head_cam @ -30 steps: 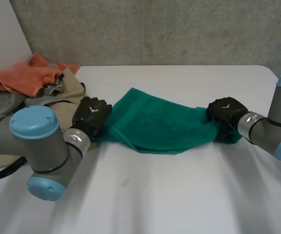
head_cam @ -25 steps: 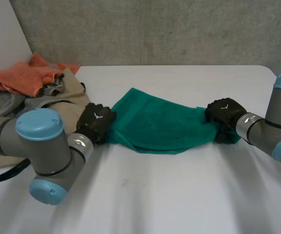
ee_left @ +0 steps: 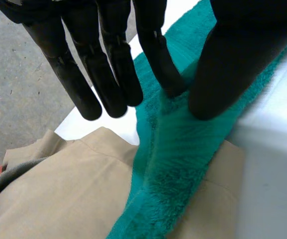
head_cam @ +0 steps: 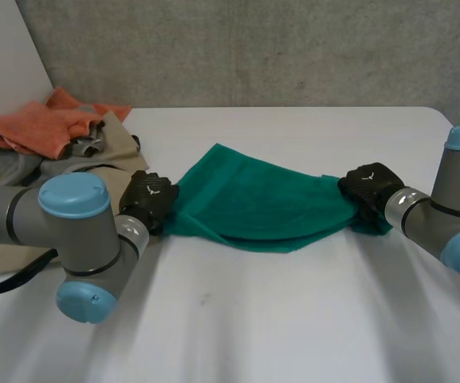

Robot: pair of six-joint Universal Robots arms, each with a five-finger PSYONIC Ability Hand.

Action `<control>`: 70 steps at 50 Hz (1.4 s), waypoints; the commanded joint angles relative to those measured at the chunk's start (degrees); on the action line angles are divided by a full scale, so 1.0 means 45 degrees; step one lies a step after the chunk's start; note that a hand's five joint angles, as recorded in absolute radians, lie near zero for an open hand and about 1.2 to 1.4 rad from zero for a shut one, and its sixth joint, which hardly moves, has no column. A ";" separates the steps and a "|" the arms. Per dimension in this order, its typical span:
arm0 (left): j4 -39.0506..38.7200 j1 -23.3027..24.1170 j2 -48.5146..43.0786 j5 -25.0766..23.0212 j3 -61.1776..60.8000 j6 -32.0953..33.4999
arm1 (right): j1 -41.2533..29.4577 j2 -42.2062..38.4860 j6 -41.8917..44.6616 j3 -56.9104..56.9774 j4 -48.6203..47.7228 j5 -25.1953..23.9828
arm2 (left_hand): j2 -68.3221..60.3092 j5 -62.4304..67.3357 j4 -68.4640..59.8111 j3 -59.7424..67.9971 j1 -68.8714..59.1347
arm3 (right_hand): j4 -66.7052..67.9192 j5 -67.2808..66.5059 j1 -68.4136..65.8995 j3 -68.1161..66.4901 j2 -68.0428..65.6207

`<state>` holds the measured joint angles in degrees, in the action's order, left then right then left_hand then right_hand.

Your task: Fold the laundry.

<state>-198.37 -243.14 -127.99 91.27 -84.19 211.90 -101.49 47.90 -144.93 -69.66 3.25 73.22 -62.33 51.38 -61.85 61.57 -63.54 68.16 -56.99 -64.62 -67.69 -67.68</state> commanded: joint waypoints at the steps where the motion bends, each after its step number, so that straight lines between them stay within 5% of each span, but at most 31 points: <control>1: 0.0098 -0.0149 -0.0035 -0.0068 0.0467 0.0293 | 0.0053 0.0799 0.0194 -0.0750 0.0059 -0.0060 | -0.3926 0.4138 -0.4034 0.4095 -0.3658 | 0.2630 -0.2890 -0.3419 -0.2735 -0.2737; 7: 0.0352 -0.0305 0.0959 -0.0068 0.0312 0.0138 | 0.0248 0.2556 0.0409 -0.1591 -0.0233 -0.0469 | -0.3926 0.4138 -0.4034 0.4095 -0.3658 | 0.2630 -0.2890 -0.3419 -0.2735 -0.2737; 12: 0.0509 -0.0306 0.1879 -0.0087 -0.0254 -0.0409 | -0.0044 0.2189 0.0429 -0.1397 -0.0488 -0.0471 | 0.6379 -0.6168 0.6271 -0.6210 0.6648 | 0.2630 -0.2890 -0.3419 -0.2735 -0.2737; 23: 0.1718 -0.0267 0.2037 -0.0165 -0.0237 -0.1093 | -0.0240 0.1172 0.0449 -0.0830 -0.0195 0.0057 | 0.8741 -0.8530 0.8634 -0.8572 0.9010 | 0.2630 -0.2890 -0.3419 -0.2735 -0.2737; 32: 0.2674 -0.0676 0.0573 -0.0653 0.1930 -0.1796 | -0.0201 0.1133 0.0468 -0.0849 -0.0254 0.0057 | 0.7844 -0.7633 0.7736 -0.7675 0.8112 | 0.2630 -0.2890 -0.3419 -0.2735 -0.2737; 41: 0.6013 -0.1009 -0.1145 -0.2801 0.4507 -0.1973 | -0.0084 0.1133 0.0468 -0.0830 -0.0273 0.0057 | 0.7325 -0.7114 0.7217 -0.7156 0.7593 | 0.2630 -0.2890 -0.3419 -0.2735 -0.2737; 47: 0.6485 -0.0873 -0.1849 -0.2627 0.5408 -0.1524 | -0.0084 0.1133 0.0468 -0.0830 -0.0273 0.0057 | 0.6278 -0.6067 0.6170 -0.6109 0.6546 | 0.2630 -0.2890 -0.3419 -0.2735 -0.2737; 50: 0.6524 -0.0755 -0.2162 -0.2198 0.5760 -0.1406 | -0.0045 0.1172 0.0410 -0.0849 -0.0254 0.0057 | 0.2478 -0.2267 0.2371 -0.2310 0.2747 | 0.2630 -0.2890 -0.3419 -0.2735 -0.2737; 52: 0.6544 -0.0716 -0.2202 -0.1944 0.5858 -0.1367 | -0.0006 0.1191 0.0448 -0.0849 -0.0215 0.0077 | -0.2743 0.2954 -0.2851 0.2912 -0.2475 | 0.2630 -0.2890 -0.3419 -0.2735 -0.2737; 59: 0.6739 -0.0423 -0.0565 -0.1220 0.5021 -0.1542 | 0.0228 0.1932 0.0468 -0.0927 0.0292 0.0096 | -0.3926 0.4138 -0.4034 0.4095 -0.3658 | 0.2630 -0.2890 -0.3419 -0.2735 -0.2737; 70: 0.6876 -0.0228 0.6115 -0.2391 0.1270 -0.2655 | 0.0834 0.4767 0.0390 0.1667 0.2539 -0.0333 | -0.3926 0.4138 -0.4034 0.4095 -0.3658 | 0.2630 -0.2890 -0.3419 -0.2735 -0.2737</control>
<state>-167.43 -244.20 -115.71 83.48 -70.37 202.45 -98.75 65.16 -142.68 -70.42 10.63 72.94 -68.50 55.75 -68.70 68.08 -66.76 68.50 -57.32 -64.62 -68.18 -67.68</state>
